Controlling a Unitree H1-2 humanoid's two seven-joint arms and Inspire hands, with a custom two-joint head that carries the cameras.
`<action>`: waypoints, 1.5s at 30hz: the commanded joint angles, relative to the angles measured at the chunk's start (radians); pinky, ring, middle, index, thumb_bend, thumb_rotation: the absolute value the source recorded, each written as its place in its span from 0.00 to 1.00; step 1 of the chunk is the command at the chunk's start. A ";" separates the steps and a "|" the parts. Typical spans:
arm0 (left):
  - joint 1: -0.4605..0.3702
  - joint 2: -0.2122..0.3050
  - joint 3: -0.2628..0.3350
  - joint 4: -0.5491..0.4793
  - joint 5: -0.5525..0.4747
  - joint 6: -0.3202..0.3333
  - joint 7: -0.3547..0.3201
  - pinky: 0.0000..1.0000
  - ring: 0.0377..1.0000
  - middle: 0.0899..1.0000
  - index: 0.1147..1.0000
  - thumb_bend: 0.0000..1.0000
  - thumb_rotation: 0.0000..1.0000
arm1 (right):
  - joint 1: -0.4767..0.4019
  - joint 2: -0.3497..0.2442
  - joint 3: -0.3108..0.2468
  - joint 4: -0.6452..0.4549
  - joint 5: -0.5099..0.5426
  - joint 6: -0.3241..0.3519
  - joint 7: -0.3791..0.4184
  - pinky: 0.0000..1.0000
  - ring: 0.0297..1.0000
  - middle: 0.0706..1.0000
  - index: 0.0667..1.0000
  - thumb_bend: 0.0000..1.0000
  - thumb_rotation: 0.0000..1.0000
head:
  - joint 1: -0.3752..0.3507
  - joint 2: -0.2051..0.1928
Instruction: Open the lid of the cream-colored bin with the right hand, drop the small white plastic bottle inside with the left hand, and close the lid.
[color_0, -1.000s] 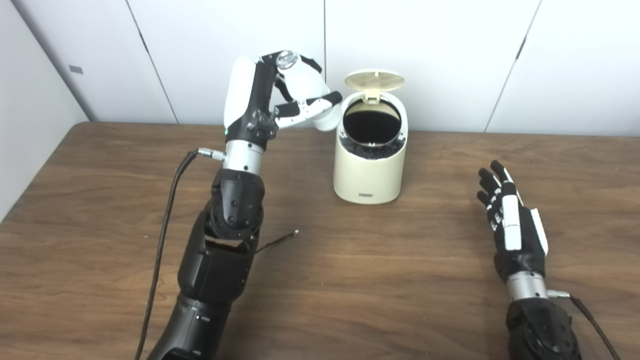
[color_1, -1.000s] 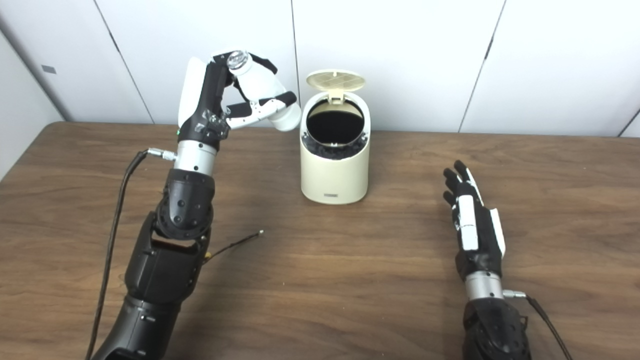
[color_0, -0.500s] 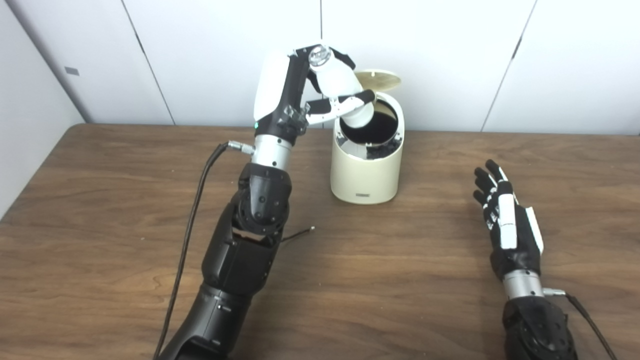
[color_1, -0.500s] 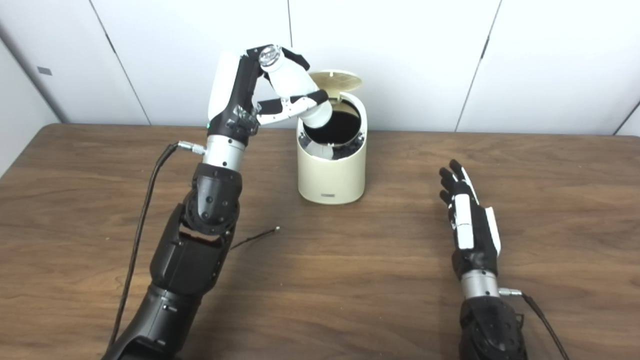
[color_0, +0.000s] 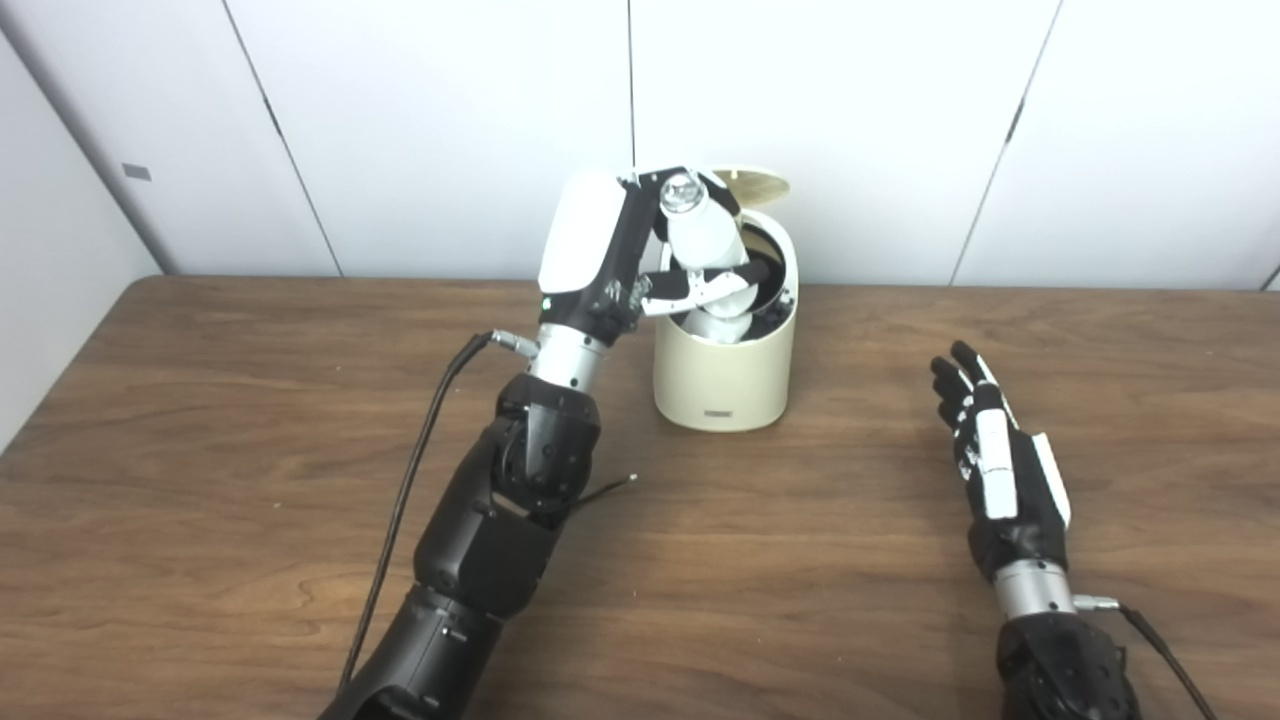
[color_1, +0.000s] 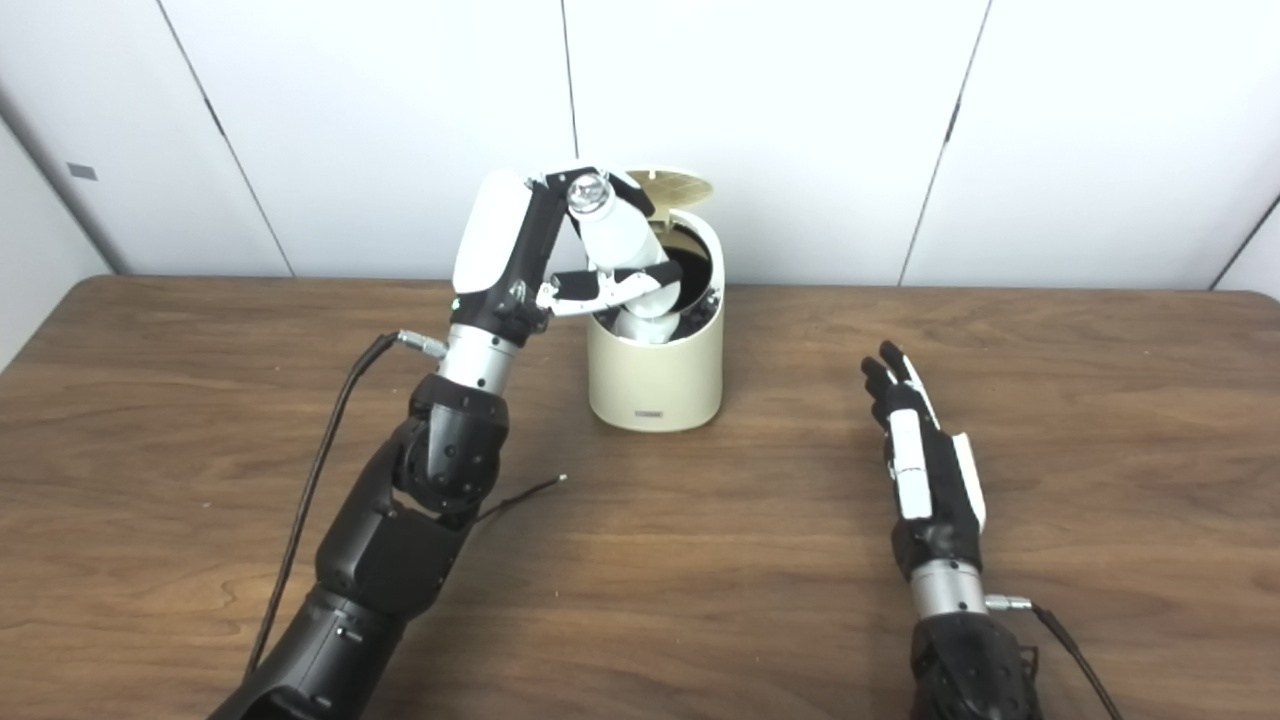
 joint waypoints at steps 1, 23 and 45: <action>-0.070 0.012 -0.004 -0.001 0.032 -0.056 0.054 0.36 0.40 0.47 0.43 0.48 0.00 | 0.021 0.028 0.010 0.042 0.007 -0.025 -0.001 0.97 0.94 0.90 0.93 0.57 0.98 | -0.003 0.001; -0.108 0.025 -0.036 0.108 0.129 -0.170 0.194 0.33 0.41 0.43 0.40 0.47 0.00 | 0.023 0.023 0.016 0.038 0.009 -0.013 0.008 0.98 0.94 0.90 0.93 0.56 0.96 | -0.003 0.000; -0.161 0.104 -0.144 0.236 0.237 -0.225 0.386 0.34 0.44 0.45 0.40 0.48 0.00 | 0.018 0.014 0.015 0.050 0.026 -0.012 0.027 0.97 0.95 0.90 0.90 0.57 0.95 | 0.004 -0.005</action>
